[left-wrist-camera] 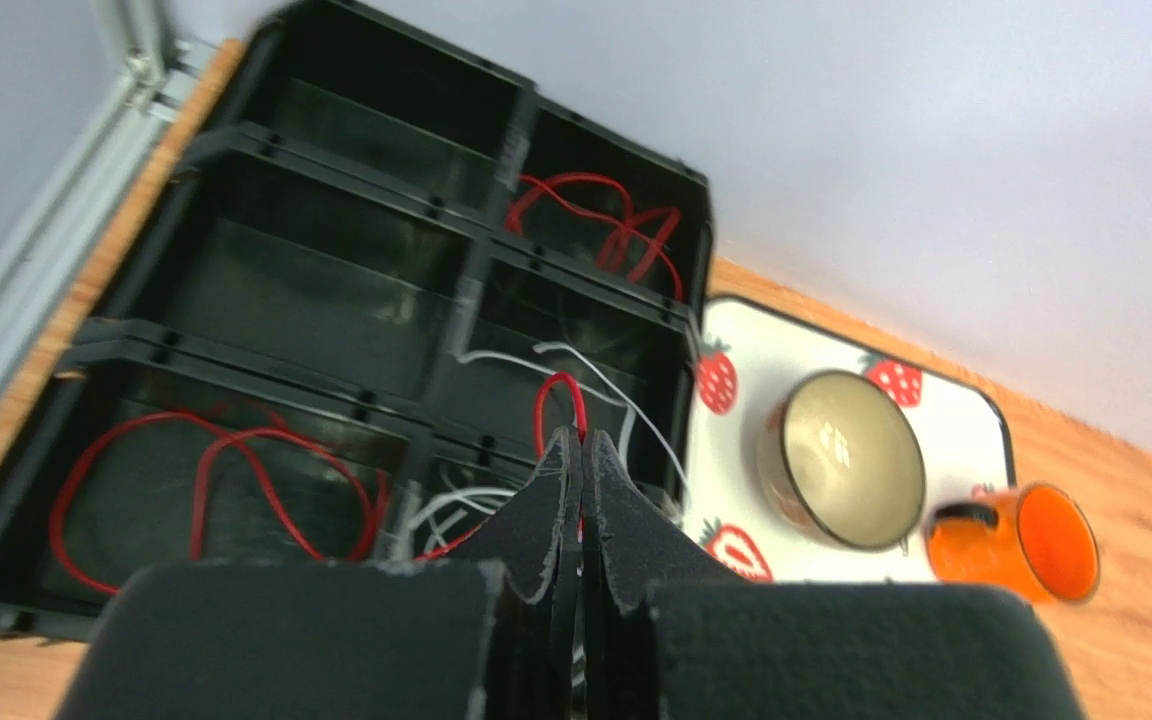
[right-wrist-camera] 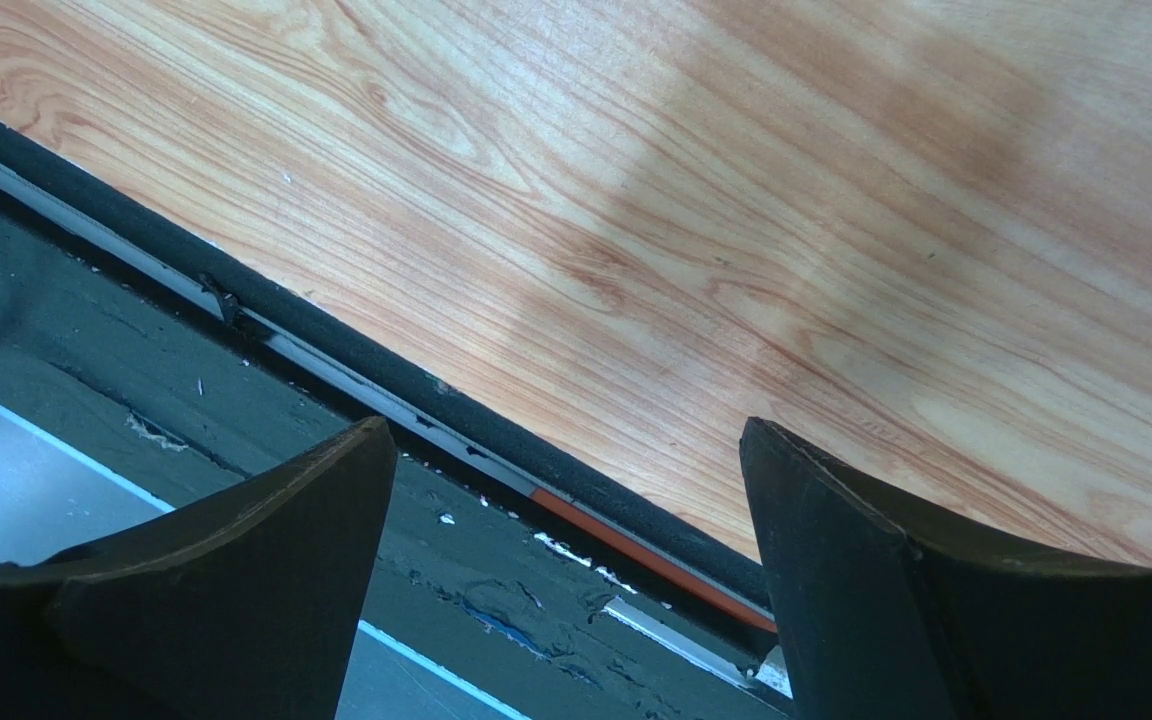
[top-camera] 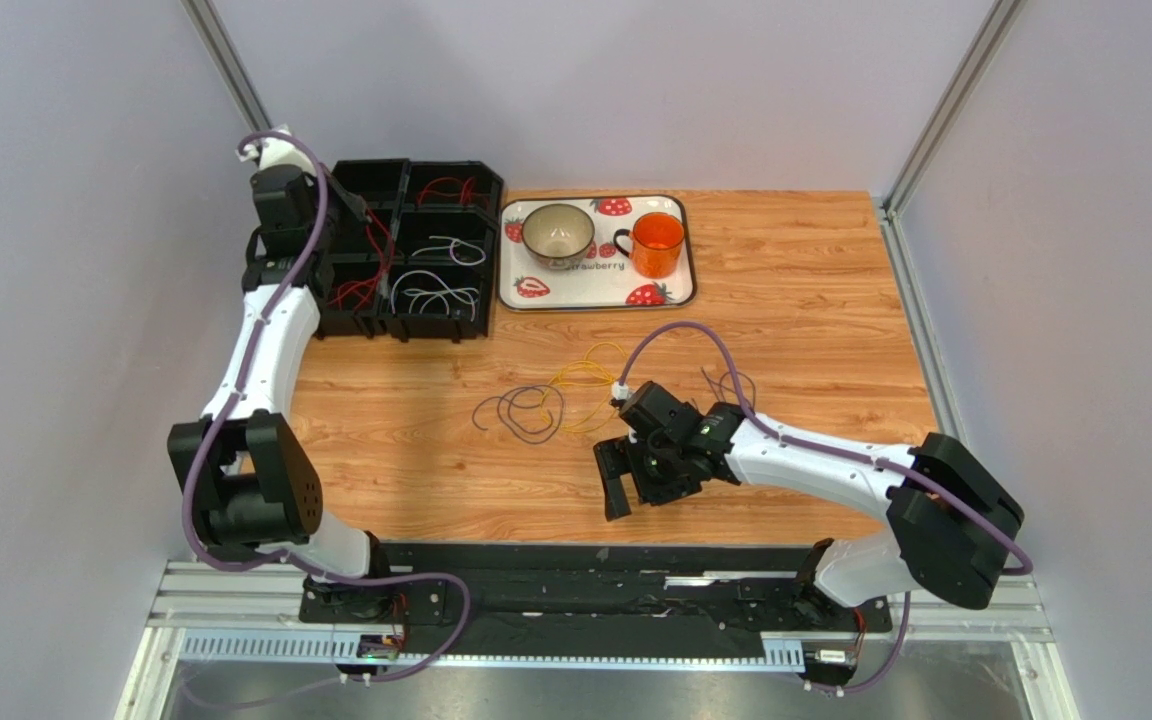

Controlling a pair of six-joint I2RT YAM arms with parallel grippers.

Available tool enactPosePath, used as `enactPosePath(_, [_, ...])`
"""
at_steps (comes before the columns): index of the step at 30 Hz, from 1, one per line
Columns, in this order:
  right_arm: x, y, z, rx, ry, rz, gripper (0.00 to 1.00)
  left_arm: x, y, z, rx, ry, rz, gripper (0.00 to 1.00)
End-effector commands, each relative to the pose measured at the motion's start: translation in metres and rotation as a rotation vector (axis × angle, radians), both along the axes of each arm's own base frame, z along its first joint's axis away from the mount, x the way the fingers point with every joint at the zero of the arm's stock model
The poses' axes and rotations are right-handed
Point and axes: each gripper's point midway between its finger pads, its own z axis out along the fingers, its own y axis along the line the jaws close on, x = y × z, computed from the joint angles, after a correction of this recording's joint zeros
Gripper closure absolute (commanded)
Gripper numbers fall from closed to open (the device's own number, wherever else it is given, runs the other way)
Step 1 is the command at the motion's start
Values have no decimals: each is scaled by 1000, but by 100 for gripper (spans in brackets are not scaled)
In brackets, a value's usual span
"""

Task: Untangle the cables

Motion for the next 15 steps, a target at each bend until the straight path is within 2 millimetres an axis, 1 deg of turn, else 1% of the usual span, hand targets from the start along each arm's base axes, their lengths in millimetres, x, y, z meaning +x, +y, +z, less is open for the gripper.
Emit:
enactPosePath(1, [5,7,5,28,-36,16,10,13,34,21,-46,-58,83,100])
enactPosePath(5, [6,7,6,27,-38,18,10,13,63,3,-41,-35,191,100])
enactPosePath(9, [7,8,5,16,-39,26,10,9,88,-22,-33,9,286,100])
enactPosePath(10, [7,8,5,16,-39,28,10,9,93,-25,-29,15,307,100])
enactPosePath(11, [8,9,6,18,-40,28,10,11,97,-22,-23,-4,317,100])
enactPosePath(15, [8,10,6,15,-38,28,10,17,114,-31,8,19,366,100])
